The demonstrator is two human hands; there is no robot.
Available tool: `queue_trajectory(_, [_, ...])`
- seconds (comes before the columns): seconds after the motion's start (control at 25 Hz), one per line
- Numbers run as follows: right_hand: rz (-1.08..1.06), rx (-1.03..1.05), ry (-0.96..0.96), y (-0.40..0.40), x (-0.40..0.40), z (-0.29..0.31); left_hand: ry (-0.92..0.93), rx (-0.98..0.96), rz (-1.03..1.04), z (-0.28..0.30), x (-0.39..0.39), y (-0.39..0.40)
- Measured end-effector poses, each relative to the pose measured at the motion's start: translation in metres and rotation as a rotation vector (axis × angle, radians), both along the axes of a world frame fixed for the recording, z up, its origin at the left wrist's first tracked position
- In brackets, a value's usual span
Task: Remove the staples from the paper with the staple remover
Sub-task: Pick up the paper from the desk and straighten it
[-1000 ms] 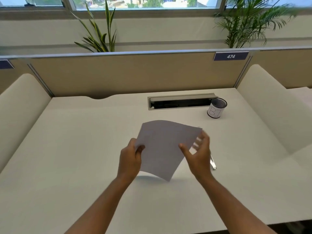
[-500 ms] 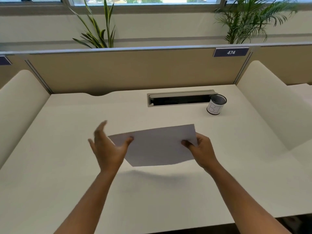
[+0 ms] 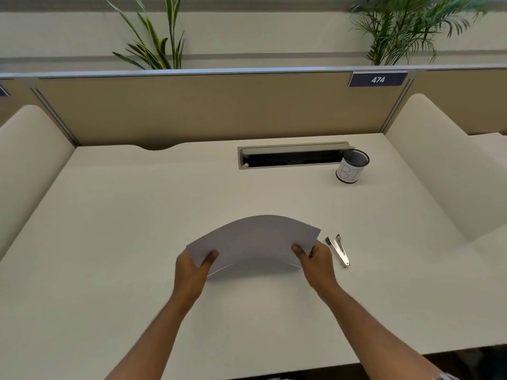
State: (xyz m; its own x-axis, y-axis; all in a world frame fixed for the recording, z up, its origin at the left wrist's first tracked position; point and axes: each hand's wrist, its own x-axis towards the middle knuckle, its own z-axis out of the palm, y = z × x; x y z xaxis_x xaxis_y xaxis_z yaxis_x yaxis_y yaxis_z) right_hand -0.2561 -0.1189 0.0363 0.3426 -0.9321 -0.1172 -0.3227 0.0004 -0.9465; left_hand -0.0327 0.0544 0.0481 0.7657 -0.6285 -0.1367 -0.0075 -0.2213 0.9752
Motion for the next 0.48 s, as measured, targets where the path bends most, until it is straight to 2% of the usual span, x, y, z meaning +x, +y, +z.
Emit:
queue_trajectory(0.08, [0.005, 0.01, 0.031, -0.002, 0.004, -0.005, -0.034, 0.045, 0.035, -0.006, -0.002, -0.003])
queue_trajectory(0.16, [-0.025, -0.025, -0.09, -0.007, 0.006, 0.01, -0.143, 0.058, 0.05, 0.004, 0.001, -0.01])
queue_trajectory(0.24, [-0.065, -0.223, -0.122, -0.017, 0.007, 0.036, -0.338, 0.064, -0.005, 0.02, 0.012, -0.017])
queue_trajectory(0.32, [-0.005, -0.576, 0.077, -0.032, 0.012, 0.055, -0.541, 0.063, -0.132, 0.039, 0.024, -0.025])
queue_trajectory(0.36, [0.092, -0.715, 0.196, -0.037, 0.018, 0.063, -0.619, 0.061, -0.2, 0.048, 0.028, -0.03])
queue_trajectory(0.4, [0.206, -0.773, 0.293, -0.04, 0.026, 0.068, -0.686, 0.06, -0.264, 0.057, 0.029, -0.035])
queue_trajectory(0.48, [0.355, -0.724, 0.377, -0.04, 0.038, 0.069, -0.807, 0.058, -0.333, 0.071, 0.025, -0.044])
